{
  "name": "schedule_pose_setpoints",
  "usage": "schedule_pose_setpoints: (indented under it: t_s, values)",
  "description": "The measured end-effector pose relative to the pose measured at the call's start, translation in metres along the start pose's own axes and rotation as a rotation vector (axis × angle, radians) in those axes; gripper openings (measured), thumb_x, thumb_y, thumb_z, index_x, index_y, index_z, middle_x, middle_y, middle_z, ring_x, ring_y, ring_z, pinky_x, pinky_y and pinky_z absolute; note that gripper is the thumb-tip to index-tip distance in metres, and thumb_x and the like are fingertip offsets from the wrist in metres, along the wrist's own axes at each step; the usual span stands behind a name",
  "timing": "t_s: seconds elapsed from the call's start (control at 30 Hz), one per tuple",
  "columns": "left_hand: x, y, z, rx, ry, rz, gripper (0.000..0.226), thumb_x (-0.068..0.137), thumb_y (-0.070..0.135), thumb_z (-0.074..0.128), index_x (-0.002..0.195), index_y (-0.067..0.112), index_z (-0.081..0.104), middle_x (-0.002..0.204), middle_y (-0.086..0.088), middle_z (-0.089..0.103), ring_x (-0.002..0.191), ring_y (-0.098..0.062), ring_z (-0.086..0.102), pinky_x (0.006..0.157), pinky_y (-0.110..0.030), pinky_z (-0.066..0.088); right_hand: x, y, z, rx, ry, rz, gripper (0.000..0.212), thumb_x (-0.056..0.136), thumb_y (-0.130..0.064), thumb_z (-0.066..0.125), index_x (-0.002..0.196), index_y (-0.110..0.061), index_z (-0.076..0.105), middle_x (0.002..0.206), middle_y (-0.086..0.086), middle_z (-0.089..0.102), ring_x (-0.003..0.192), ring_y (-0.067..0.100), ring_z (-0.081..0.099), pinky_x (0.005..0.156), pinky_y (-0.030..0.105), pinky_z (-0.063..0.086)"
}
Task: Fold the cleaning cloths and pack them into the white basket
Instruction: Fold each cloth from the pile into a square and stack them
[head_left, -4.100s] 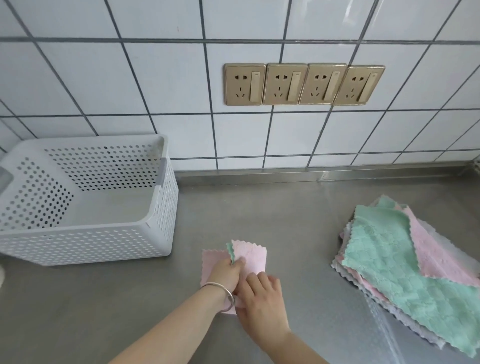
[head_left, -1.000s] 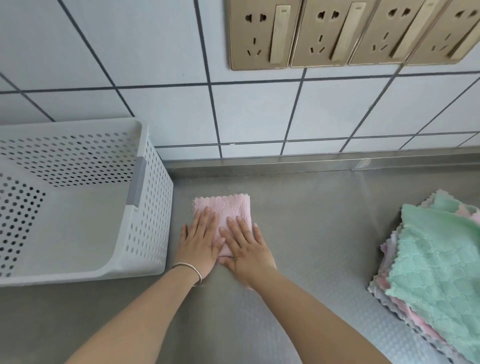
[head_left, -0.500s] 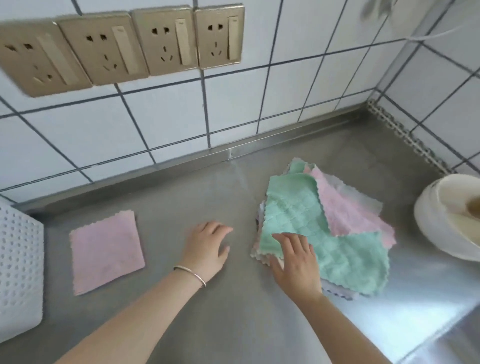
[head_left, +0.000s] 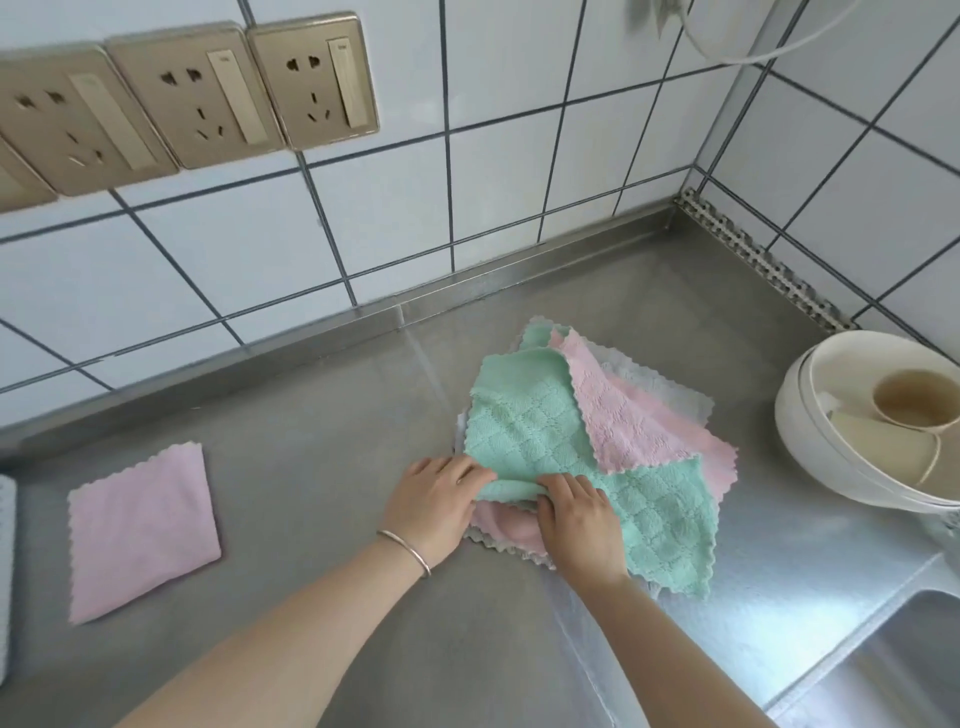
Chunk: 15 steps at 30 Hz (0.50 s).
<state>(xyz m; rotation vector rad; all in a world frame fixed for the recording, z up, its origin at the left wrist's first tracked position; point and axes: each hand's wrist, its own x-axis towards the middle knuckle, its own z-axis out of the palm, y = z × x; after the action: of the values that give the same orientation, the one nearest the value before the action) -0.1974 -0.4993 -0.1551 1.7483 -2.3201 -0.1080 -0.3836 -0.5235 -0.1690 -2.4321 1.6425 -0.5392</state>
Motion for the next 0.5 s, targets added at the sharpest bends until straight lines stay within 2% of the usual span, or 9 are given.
schedule_pose_setpoints:
  t_s: [0.1,0.17,0.23,0.3,0.37,0.43,0.5]
  values:
    - [0.009,0.005,-0.008,-0.053,-0.009,-0.042,0.066,0.048,0.019,0.083,0.104,0.03,0.05,0.086,0.009,0.068,0.062,-0.014,0.066,0.053,-0.022,0.05,0.013,-0.003,-0.014,0.032,0.034,-0.047,0.026,0.085,-0.02,0.041,0.07,-0.014,0.061,0.051,-0.005,0.054,0.04,0.014,0.05,0.037,0.02,0.032]
    - [0.016,0.01,-0.015,-0.122,0.046,-0.042,0.066,0.05,0.017,0.082,0.106,0.028,0.049,0.087,0.006,0.068,0.055,-0.017,0.064,0.042,-0.023,0.046,0.024,-0.008,-0.026,0.064,0.026,-0.056,0.028,0.086,-0.023,0.038,0.07,-0.012,0.059,0.043,-0.003,0.05,0.032,0.014,0.039,0.034,0.017,0.017]
    - [0.023,0.019,-0.025,-0.147,0.125,-0.009,0.045,0.064,0.02,0.071,0.103,0.027,0.05,0.083,0.005,0.067,0.051,-0.016,0.061,0.038,-0.021,0.04,0.032,-0.013,-0.038,0.121,-0.054,-0.044,0.043,0.088,-0.036,0.027,0.079,-0.009,0.06,0.046,0.001,0.054,0.035,0.016,0.038,0.035,0.022,0.021]
    - [0.025,0.024,-0.037,-0.209,0.196,-0.005,0.021,0.075,0.03,0.052,0.096,0.029,0.05,0.078,0.007,0.066,0.049,-0.012,0.058,0.039,-0.02,0.036,0.04,-0.016,-0.054,0.182,-0.159,-0.045,0.06,0.085,-0.053,0.019,0.092,-0.01,0.06,0.059,0.002,0.062,0.047,0.02,0.05,0.044,0.025,0.03]
    - [0.022,0.02,-0.05,-0.292,0.235,0.016,0.015,0.077,0.033,0.048,0.091,0.031,0.051,0.075,0.008,0.068,0.052,-0.009,0.056,0.043,-0.018,0.036,0.044,-0.019,-0.073,0.211,-0.145,-0.136,0.064,0.08,-0.066,0.029,0.097,-0.013,0.06,0.067,-0.004,0.062,0.051,0.016,0.052,0.043,0.022,0.032]
    - [0.014,0.009,-0.064,-0.329,0.221,0.061,0.016,0.076,0.032,0.051,0.091,0.031,0.055,0.075,0.006,0.071,0.059,-0.008,0.059,0.049,-0.019,0.041,0.046,-0.023,-0.088,0.146,-0.055,-0.306,0.053,0.079,-0.062,0.042,0.091,-0.014,0.063,0.068,-0.007,0.064,0.045,0.013,0.053,0.04,0.02,0.035]
    - [-0.001,0.0,-0.084,-0.362,0.242,0.064,0.021,0.076,0.031,0.052,0.091,0.024,0.066,0.079,0.001,0.073,0.072,-0.01,0.058,0.059,-0.018,0.042,0.046,-0.029,-0.1,0.074,-0.039,-0.429,0.03,0.08,-0.039,0.046,0.084,-0.014,0.063,0.067,-0.006,0.064,0.041,0.016,0.055,0.037,0.019,0.033]
